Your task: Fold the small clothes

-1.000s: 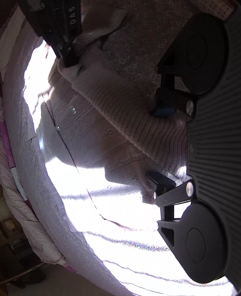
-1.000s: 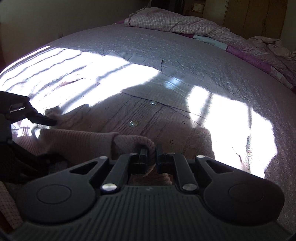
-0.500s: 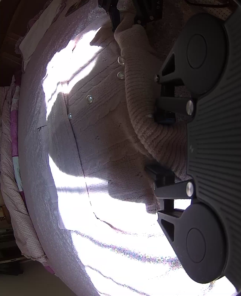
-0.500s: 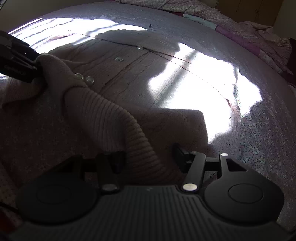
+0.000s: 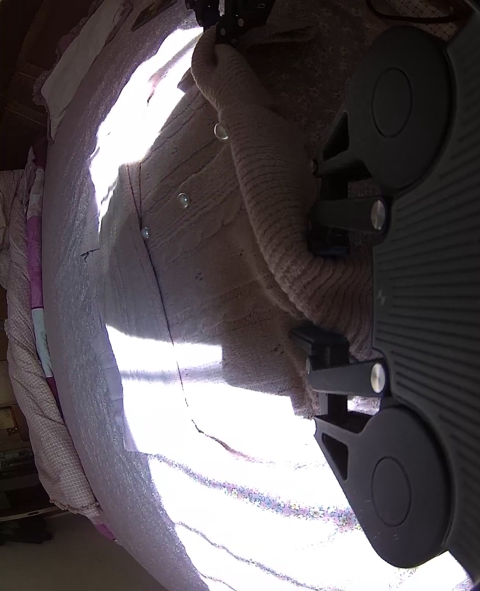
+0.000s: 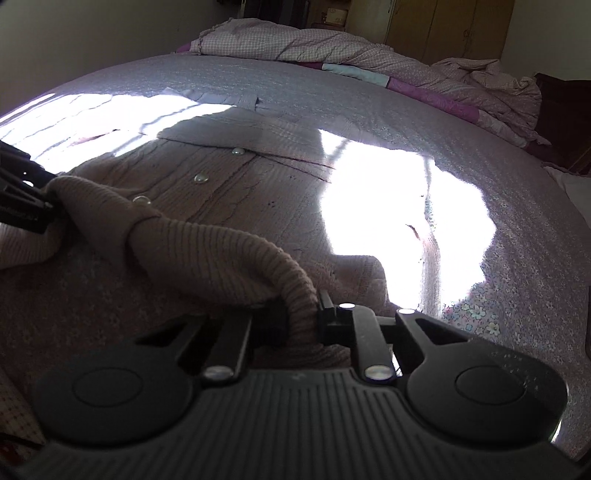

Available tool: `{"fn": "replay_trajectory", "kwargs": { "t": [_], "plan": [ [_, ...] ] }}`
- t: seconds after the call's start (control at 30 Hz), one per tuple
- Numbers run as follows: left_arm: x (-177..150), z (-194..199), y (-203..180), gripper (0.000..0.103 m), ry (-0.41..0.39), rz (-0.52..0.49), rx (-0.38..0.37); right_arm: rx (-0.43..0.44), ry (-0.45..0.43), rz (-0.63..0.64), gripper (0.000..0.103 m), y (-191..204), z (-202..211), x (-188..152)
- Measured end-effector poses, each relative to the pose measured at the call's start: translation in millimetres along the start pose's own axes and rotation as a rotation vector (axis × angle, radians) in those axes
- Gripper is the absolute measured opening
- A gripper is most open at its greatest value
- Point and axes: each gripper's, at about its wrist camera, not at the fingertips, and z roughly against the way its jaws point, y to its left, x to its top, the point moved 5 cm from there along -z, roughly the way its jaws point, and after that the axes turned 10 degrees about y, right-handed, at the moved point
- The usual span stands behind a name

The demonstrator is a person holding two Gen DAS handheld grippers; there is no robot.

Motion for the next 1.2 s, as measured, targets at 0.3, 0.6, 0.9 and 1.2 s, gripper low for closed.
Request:
{"fn": "replay_trajectory", "kwargs": {
  "t": [0.3, 0.6, 0.9, 1.2],
  "plan": [
    [23.5, 27.0, -4.7, 0.016, -0.078, 0.006, 0.035, 0.004, -0.087, -0.063, 0.016, -8.3, 13.6, 12.5],
    [85.5, 43.6, -3.2, 0.013, -0.2, -0.024, 0.086, -0.025, -0.199, -0.084, 0.015, -23.4, 23.8, 49.6],
    [167.9, 22.9, 19.0, 0.013, -0.293, 0.016, 0.123, -0.082, -0.295, -0.077, 0.015, -46.0, 7.6, 117.7],
    [226.2, -39.8, 41.8, 0.013, -0.234, 0.034, 0.126, -0.114, -0.264, -0.075, 0.015, -69.3, -47.1, 171.8]
  ]
}}
